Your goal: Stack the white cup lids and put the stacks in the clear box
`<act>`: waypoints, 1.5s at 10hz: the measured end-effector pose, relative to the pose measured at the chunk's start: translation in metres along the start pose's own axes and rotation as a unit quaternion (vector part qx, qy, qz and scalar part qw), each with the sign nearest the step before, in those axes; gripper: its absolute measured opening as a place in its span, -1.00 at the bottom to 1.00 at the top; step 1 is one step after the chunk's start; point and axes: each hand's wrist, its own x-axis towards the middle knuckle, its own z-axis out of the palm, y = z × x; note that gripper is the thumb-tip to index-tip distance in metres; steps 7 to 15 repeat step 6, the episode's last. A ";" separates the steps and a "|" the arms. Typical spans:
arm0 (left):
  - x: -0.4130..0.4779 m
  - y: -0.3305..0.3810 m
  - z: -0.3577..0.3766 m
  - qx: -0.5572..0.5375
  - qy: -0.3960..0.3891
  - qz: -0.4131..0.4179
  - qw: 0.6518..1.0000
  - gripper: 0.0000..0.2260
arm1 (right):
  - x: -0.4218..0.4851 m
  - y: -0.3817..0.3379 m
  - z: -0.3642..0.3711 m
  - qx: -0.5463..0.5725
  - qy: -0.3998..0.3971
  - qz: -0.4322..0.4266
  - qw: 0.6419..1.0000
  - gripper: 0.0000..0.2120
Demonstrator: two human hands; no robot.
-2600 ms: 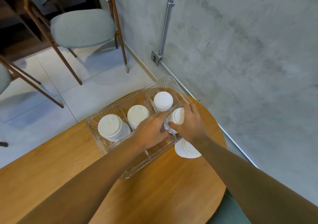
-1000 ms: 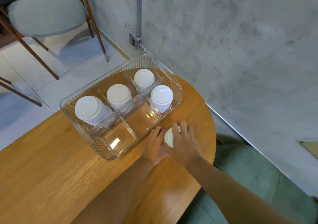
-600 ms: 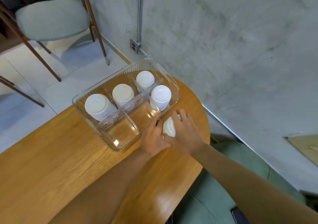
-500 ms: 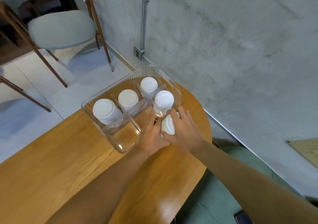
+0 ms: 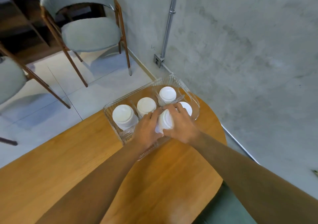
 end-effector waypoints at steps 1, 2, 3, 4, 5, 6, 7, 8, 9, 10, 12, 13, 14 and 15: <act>0.000 -0.004 -0.010 -0.028 -0.040 -0.011 0.999 -0.12 | 0.011 0.001 0.016 -0.032 -0.022 -0.010 0.999 -0.14; -0.006 -0.004 -0.026 -0.022 -0.064 -0.020 0.998 -0.22 | 0.019 0.003 0.035 -0.075 -0.052 -0.017 0.996 -0.08; -0.013 -0.003 -0.041 0.023 -0.053 -0.017 0.998 -0.36 | 0.024 0.009 0.053 -0.079 -0.061 -0.006 0.995 -0.06; -0.022 -0.002 -0.056 0.062 -0.052 0.017 0.997 -0.45 | 0.023 0.012 0.055 -0.074 -0.074 0.003 0.994 -0.05; -0.028 0.002 -0.069 0.092 -0.044 0.026 0.995 -0.51 | 0.019 0.008 0.039 -0.066 -0.073 -0.003 0.995 -0.13; -0.035 0.015 -0.091 0.175 -0.060 0.004 0.983 -0.47 | 0.012 -0.013 0.010 -0.089 -0.057 -0.024 0.994 -0.28; -0.035 0.015 -0.091 0.175 -0.060 0.004 0.983 -0.47 | 0.012 -0.013 0.010 -0.089 -0.057 -0.024 0.994 -0.28; -0.035 0.015 -0.091 0.175 -0.060 0.004 0.983 -0.47 | 0.012 -0.013 0.010 -0.089 -0.057 -0.024 0.994 -0.28; -0.035 0.015 -0.091 0.175 -0.060 0.004 0.983 -0.47 | 0.012 -0.013 0.010 -0.089 -0.057 -0.024 0.994 -0.28; -0.035 0.015 -0.091 0.175 -0.060 0.004 0.983 -0.47 | 0.012 -0.013 0.010 -0.089 -0.057 -0.024 0.994 -0.28; -0.035 0.015 -0.091 0.175 -0.060 0.004 0.983 -0.47 | 0.012 -0.013 0.010 -0.089 -0.057 -0.024 0.994 -0.28; -0.035 0.015 -0.091 0.175 -0.060 0.004 0.983 -0.47 | 0.012 -0.013 0.010 -0.089 -0.057 -0.024 0.994 -0.28; -0.035 0.015 -0.091 0.175 -0.060 0.004 0.983 -0.47 | 0.012 -0.013 0.010 -0.089 -0.057 -0.024 0.994 -0.28; -0.035 0.015 -0.091 0.175 -0.060 0.004 0.983 -0.47 | 0.012 -0.013 0.010 -0.089 -0.057 -0.024 0.994 -0.28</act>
